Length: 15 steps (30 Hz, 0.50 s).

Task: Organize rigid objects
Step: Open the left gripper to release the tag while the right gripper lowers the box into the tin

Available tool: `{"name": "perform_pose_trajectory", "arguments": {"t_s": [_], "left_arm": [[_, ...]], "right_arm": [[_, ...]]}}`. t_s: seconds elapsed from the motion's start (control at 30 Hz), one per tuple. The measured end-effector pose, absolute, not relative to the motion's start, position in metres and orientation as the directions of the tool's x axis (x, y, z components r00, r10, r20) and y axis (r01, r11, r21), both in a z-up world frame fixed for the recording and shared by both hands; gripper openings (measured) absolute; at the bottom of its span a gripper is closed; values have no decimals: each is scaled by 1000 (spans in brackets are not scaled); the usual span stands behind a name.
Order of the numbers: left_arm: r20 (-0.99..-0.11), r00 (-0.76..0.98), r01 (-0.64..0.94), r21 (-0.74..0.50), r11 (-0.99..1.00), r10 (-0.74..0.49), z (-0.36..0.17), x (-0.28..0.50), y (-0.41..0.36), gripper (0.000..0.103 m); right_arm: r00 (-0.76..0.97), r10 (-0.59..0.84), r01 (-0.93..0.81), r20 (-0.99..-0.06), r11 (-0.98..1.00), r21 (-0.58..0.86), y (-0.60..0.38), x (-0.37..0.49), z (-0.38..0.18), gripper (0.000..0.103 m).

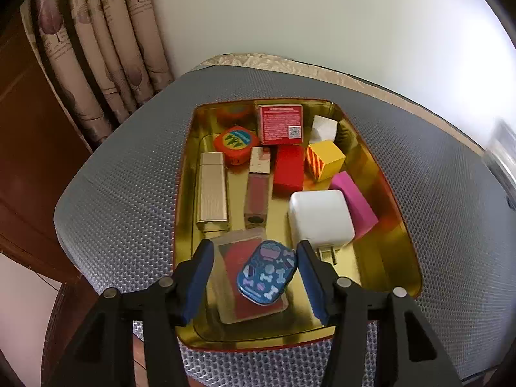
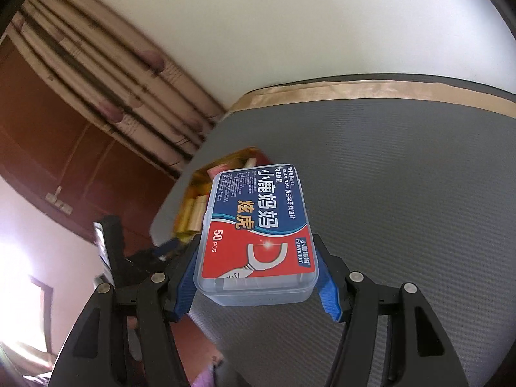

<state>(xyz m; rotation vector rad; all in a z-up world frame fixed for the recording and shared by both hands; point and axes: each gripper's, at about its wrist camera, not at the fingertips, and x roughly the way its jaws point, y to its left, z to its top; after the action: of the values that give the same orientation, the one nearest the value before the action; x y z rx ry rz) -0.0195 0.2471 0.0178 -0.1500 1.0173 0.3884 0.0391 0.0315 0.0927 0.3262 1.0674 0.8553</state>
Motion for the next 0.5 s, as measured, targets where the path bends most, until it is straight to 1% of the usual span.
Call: {"name": "perform_pose_trajectory", "arguments": {"t_s": [0.13, 0.3, 0.43, 0.5], "left_arm": [[-845, 480, -391, 37, 920, 238, 21, -25, 254, 55], [-841, 508, -401, -39, 915, 187, 29, -34, 271, 55], [-835, 546, -395, -187, 899, 66, 35, -42, 293, 55], [-833, 552, -393, -218, 893, 40, 37, -43, 297, 55]], "right_arm": [[156, 756, -483, -635, 619, 619, 80, 45, 86, 60], [95, 745, -507, -660, 607, 612, 133, 52, 70, 60], [79, 724, -529, -686, 614, 586, 165, 58, 61, 60], [71, 710, -540, -700, 618, 572, 180, 60, 54, 60]]}}
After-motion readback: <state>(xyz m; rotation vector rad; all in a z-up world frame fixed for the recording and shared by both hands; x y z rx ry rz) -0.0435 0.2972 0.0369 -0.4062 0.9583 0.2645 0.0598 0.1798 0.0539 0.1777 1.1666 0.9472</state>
